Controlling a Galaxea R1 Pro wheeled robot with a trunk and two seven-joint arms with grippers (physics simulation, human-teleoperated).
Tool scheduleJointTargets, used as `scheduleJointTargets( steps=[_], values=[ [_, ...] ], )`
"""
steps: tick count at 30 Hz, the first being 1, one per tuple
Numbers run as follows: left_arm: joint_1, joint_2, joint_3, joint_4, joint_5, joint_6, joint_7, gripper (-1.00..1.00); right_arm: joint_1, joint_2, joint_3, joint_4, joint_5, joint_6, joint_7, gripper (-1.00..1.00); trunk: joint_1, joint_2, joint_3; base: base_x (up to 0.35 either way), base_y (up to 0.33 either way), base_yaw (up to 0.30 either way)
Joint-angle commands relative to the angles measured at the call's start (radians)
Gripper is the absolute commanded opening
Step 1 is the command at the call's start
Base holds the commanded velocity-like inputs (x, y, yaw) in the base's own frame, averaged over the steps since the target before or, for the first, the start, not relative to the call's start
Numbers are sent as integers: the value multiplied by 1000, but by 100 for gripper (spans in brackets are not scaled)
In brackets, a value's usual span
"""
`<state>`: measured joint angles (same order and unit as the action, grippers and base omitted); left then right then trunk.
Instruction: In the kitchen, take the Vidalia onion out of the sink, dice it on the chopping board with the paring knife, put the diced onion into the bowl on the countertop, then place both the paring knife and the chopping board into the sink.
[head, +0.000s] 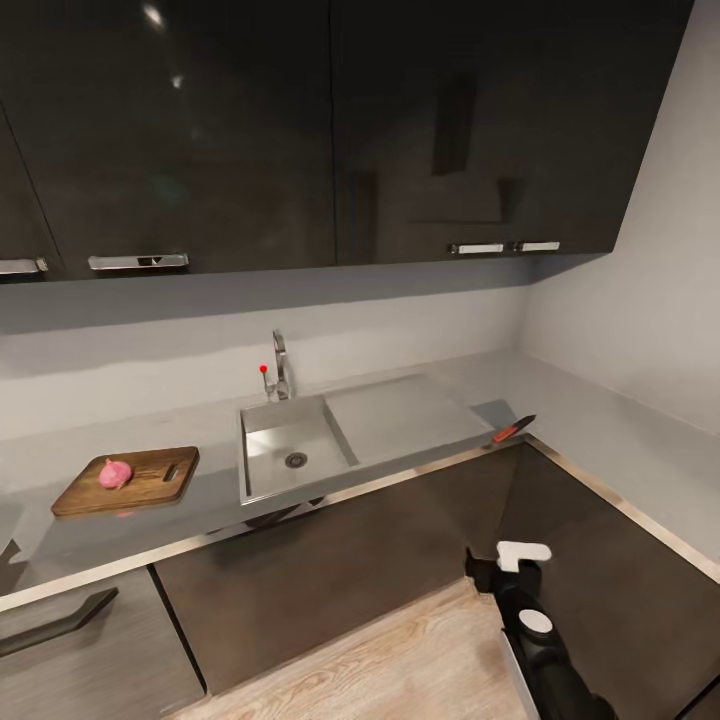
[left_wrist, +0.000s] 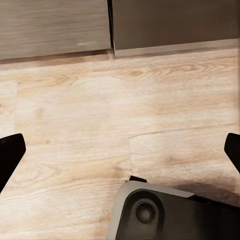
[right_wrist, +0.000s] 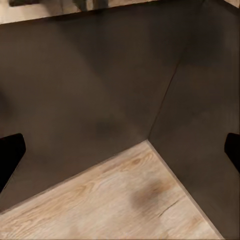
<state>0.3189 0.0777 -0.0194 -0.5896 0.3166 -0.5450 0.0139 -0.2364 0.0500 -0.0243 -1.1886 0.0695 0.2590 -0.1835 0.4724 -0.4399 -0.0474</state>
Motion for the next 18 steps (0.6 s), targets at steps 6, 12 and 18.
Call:
scheduleJointTargets(
  steps=[6,12,18],
  values=[
    [0,-1,-2,-1,-4,-1,1,100,-133,27,11,0,6,131,-29,100,1,-2,-2,0,0,0],
    [0,-2,-2,-1,-5,0,1,100,-361,31,11,17,6,295,-84,100,1,-2,-2,0,0,0],
    [0,-2,-2,-1,-5,0,1,100,-497,31,11,74,6,355,-127,100,1,-2,-2,0,0,0]
  ],
)
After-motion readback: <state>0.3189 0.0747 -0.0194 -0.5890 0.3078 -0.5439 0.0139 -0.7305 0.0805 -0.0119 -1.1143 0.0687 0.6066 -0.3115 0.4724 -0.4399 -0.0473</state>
